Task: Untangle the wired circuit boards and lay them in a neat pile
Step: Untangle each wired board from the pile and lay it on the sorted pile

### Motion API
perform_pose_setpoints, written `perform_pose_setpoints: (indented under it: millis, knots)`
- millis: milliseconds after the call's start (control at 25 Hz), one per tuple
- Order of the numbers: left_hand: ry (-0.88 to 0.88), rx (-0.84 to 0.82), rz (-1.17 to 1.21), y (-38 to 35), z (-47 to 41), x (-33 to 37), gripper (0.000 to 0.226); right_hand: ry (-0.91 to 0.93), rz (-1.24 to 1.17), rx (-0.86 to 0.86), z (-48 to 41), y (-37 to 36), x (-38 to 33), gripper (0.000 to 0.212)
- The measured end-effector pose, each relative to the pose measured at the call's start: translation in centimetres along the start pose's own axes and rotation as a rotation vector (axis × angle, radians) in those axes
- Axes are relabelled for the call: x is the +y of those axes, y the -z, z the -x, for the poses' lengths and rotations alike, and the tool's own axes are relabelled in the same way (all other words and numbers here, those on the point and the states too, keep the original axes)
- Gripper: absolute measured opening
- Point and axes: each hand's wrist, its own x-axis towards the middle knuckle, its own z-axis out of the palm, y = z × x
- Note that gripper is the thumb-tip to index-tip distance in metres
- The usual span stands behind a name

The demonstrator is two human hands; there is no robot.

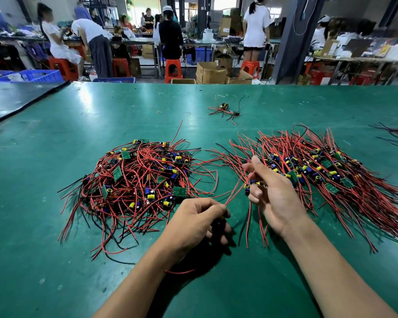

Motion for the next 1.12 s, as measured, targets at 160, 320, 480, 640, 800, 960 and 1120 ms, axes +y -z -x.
perform_pose_setpoints:
  millis: [160,320,480,640,800,960,1120]
  knots:
    - [-0.019,0.091,0.139,0.5,-0.4,0.2,0.024,0.194,0.511,0.016,0.1,0.2,1.0,0.012]
    - [-0.091,0.112,0.261,1.7,-0.6,0.7,0.017,0.415,0.969,-0.171,1.0,0.0,1.9,0.009]
    - [-0.168,0.147,0.368,1.9,-0.7,0.8,0.022,0.557,0.984,-0.363,2.0,-1.3,2.9,0.023]
    - [-0.177,0.195,0.330,1.7,-0.7,0.7,0.023,0.457,0.671,-0.328,2.6,-2.1,2.7,0.018]
    - [-0.193,0.108,0.417,1.9,-0.5,0.6,0.031,0.069,0.176,-0.333,2.8,-2.7,1.9,0.025]
    - [-0.081,0.028,0.444,1.6,-0.9,0.4,0.026,-0.200,-0.087,-0.502,2.7,-1.8,0.8,0.025]
    - [0.056,-0.076,0.441,1.0,-0.6,0.9,0.025,-0.268,0.102,-0.577,3.1,-1.7,0.4,0.021]
